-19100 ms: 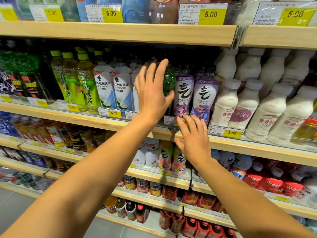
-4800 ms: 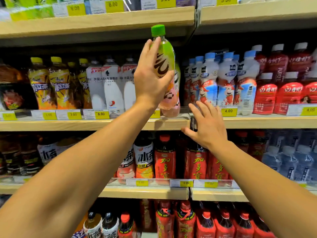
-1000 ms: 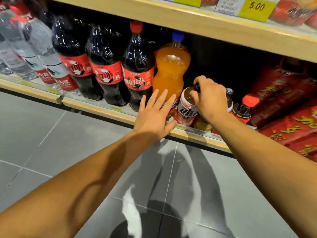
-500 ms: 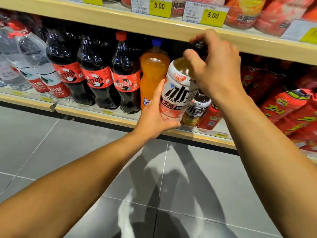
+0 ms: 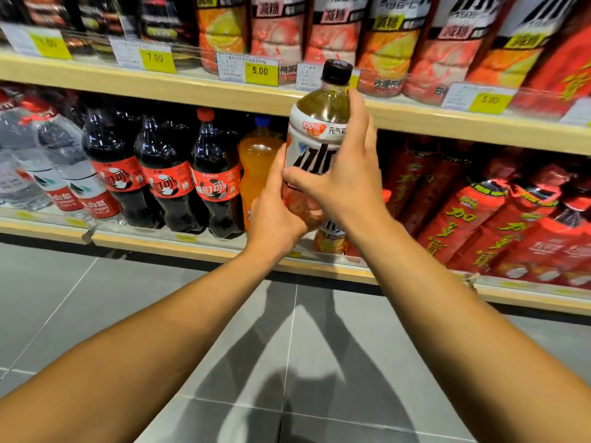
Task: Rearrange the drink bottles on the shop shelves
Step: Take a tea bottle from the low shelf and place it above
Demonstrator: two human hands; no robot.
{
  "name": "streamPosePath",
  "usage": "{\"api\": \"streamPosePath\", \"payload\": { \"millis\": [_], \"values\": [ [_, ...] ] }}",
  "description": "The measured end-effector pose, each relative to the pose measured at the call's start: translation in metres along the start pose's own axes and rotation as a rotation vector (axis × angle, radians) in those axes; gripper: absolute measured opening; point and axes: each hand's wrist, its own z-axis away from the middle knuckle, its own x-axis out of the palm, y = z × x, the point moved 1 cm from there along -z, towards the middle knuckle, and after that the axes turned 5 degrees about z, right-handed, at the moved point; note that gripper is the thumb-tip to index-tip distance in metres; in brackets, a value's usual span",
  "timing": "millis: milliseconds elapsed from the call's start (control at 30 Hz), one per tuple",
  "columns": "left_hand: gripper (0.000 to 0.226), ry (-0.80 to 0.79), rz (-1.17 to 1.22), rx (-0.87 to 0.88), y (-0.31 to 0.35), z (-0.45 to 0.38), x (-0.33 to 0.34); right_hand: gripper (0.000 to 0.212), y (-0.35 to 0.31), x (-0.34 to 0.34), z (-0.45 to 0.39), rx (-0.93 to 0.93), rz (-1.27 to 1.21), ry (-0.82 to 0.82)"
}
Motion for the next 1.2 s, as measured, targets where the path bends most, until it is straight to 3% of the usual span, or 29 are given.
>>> {"api": "streamPosePath", "payload": {
  "millis": [233,367,500,667,1200],
  "values": [
    [0.125,-0.168,-0.183,0.101,0.025,-0.003,0.012,0.102,0.015,-0.033,-0.002,0.011,-0.035,0.16],
    [0.109,-0.272,-0.446,0.292,0.047,-0.017,0.003,0.102,0.021,-0.066,-0.012,-0.028,-0.008,0.21],
    [0.091,-0.207,-0.803,0.36,0.064,-0.049,0.004,0.103,0.022,-0.106,-0.034,-0.063,0.046,0.274],
    [0.083,-0.147,-0.993,0.438,0.092,-0.086,0.03,0.101,0.021,-0.148,-0.063,-0.119,0.12,0.36],
    [0.09,-0.066,-1.124,0.595,0.087,-0.126,0.091,0.102,0.03,-0.197,-0.129,-0.187,0.142,0.499]
  ]
}}
